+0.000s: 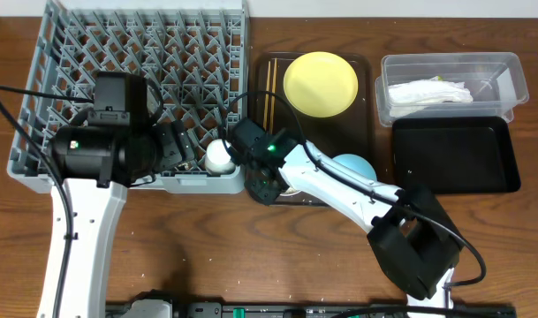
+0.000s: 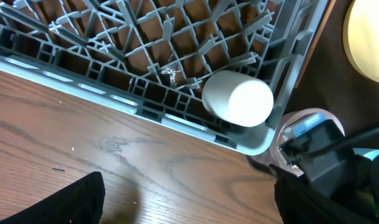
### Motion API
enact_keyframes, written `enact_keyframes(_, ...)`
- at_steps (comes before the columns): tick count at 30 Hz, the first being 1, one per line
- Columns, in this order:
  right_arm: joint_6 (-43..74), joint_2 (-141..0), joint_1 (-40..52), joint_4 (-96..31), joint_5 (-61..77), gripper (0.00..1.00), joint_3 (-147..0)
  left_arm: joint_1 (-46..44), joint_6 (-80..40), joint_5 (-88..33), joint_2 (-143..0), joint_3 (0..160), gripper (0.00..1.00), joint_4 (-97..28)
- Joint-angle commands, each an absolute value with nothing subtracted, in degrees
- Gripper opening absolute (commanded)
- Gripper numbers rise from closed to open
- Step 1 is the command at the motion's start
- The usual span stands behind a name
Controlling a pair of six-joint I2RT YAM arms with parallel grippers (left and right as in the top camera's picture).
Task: Sort waste into correct bins and load items into the dishwasher
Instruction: 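Move the right gripper down toward the white rice bowl, then grasp the rim of the white rice bowl with the right gripper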
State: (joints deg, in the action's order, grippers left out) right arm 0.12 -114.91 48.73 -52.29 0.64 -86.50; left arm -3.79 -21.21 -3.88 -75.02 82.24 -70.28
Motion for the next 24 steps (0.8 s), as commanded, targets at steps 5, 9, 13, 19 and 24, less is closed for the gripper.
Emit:
enact_keyframes(5, -6.0, -115.5, 50.8, -54.2, 1.8, 0.41, -87.5, -3.4, -21.5, -2.9, -76.4, 82.3, 0.89, -70.4)
enact_keyframes(9, -7.0, -115.5, 50.7, -54.9, 1.5, 0.42, -87.7, -3.4, -21.5, -2.9, -76.4, 82.3, 0.89, -70.4)
enact_keyframes(13, -7.8, -115.5, 50.6, -54.9, 0.8, 0.42, -87.7, -3.4, -21.5, -2.9, -76.4, 82.3, 0.89, -70.4)
enact_keyframes(19, -8.7, -115.6, 50.5, -55.8, -3.4, 0.41, -87.4, -3.4, -21.1, -2.9, -76.4, 82.3, 0.89, -70.3)
enact_keyframes(24, -8.9, -116.6, 50.3, -54.3, -3.5, 0.38, -87.2, -3.4, -21.1, -2.9, -76.4, 82.3, 0.89, -70.0)
